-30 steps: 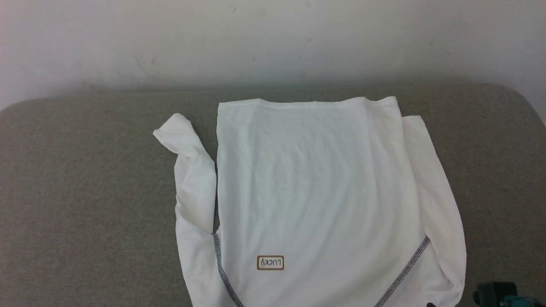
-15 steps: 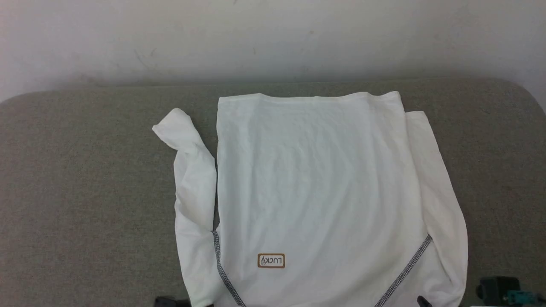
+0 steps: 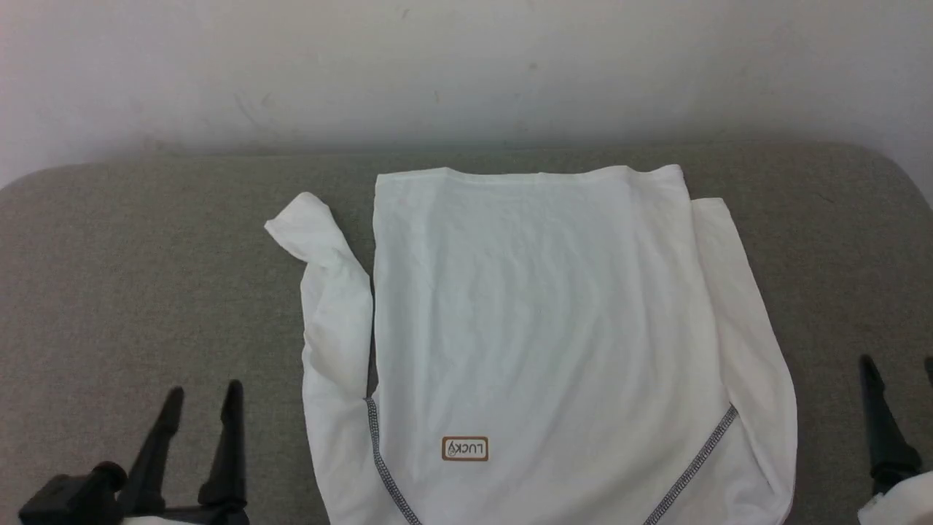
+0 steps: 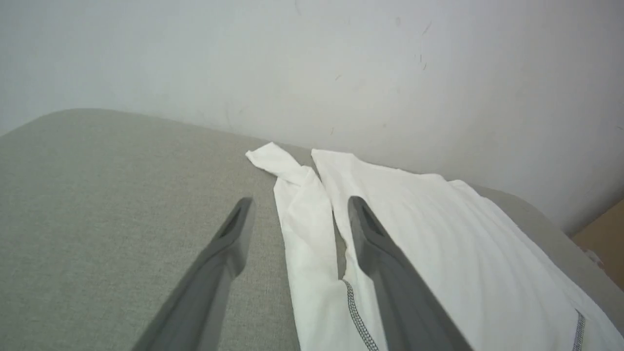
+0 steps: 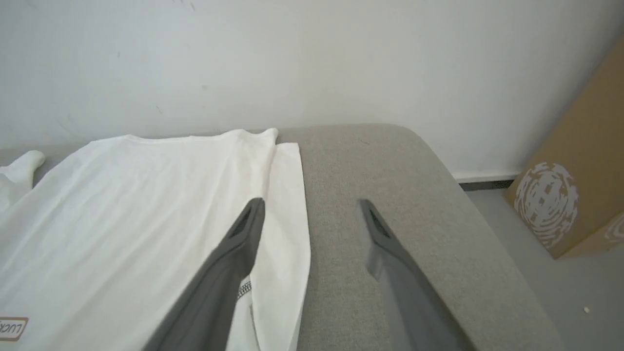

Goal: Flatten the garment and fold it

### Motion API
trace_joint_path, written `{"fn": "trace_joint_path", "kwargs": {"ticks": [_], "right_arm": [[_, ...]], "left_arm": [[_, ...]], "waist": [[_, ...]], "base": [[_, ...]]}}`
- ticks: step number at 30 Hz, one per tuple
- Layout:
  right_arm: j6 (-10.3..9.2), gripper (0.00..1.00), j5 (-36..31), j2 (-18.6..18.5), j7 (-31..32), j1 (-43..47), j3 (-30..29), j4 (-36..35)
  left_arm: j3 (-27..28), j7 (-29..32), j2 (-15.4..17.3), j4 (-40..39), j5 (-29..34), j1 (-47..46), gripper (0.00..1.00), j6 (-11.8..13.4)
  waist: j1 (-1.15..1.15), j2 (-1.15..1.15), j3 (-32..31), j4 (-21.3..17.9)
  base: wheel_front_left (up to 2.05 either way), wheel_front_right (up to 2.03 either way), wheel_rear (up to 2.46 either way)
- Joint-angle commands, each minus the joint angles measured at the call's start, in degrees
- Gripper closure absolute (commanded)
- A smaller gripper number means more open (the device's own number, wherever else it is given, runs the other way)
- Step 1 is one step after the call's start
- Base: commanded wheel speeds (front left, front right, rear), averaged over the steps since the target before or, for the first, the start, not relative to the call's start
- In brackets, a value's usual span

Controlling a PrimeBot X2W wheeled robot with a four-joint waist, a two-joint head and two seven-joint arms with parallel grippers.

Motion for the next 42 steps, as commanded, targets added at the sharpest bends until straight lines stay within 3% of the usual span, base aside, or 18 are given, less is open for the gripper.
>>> {"fn": "trace_joint_path", "kwargs": {"ticks": [1,5,9,15,21,27,32,38,42], "right_arm": [[-0.03,0.0,-1.31,0.31,-1.63,-0.77,0.79,-0.42],[-0.03,0.0,-6.98,0.92,-10.93,-2.32,3.51,0.4],[-0.03,0.0,-12.06,1.42,-18.04,-2.01,5.2,2.92],[-0.03,0.0,-12.79,1.55,-22.55,-0.25,6.32,7.27],[-0.03,0.0,-11.86,1.56,-24.05,-0.77,6.5,9.19],[-0.03,0.0,-11.02,1.57,-23.94,-3.44,6.35,8.67],[-0.03,0.0,-10.14,1.57,-23.82,-6.21,6.41,7.74],[-0.03,0.0,-10.49,1.57,-23.67,-9.56,7.4,6.74],[-0.03,0.0,-10.77,1.57,-23.84,-11.37,7.97,6.25]], "left_arm": [[0.44,-1.7,-0.85,-0.17,1.37,-0.9,0.0,0.92],[0.8,-6.74,-3.53,1.38,9.85,-1.84,0.0,5.51],[0.01,-7.7,-8.32,3.02,17.16,-2.27,0.0,7.6],[-0.54,-7.76,-13.22,5.36,23.1,-1.02,0.0,5.53],[1.55,-7.76,-13.81,6.41,23.95,-1.84,0.0,2.7],[4.34,-4.91,-8.3,6.97,21.23,-9.99,0.0,-3.15],[6.69,5.7,-0.62,7.18,18.27,-24.16,0.0,-8.59],[7.3,20.56,7.66,13.76,13.47,-42.22,0.0,-15.26],[6.05,28.48,9.23,19.97,10.05,-52.05,0.0,-18.12]], "waist": [[0.0,0.0,-0.13,0.01],[0.0,0.0,-0.74,-0.5],[0.0,0.0,-1.28,-0.55],[0.0,0.0,-1.41,-0.72],[0.0,0.0,-0.26,-0.93],[0.0,0.0,3.78,-0.59],[0.0,0.0,9.07,-0.49],[0.0,0.0,16.74,-1.09],[0.0,0.0,21.18,-1.71]], "base": [[0.0,0.0,0.0],[0.0,0.0,0.0],[0.0,0.0,0.0],[0.0,0.0,0.0],[0.0,0.0,0.0],[0.0,0.0,0.0],[0.0,0.0,0.0],[0.0,0.0,0.0],[0.0,0.0,0.0]]}}
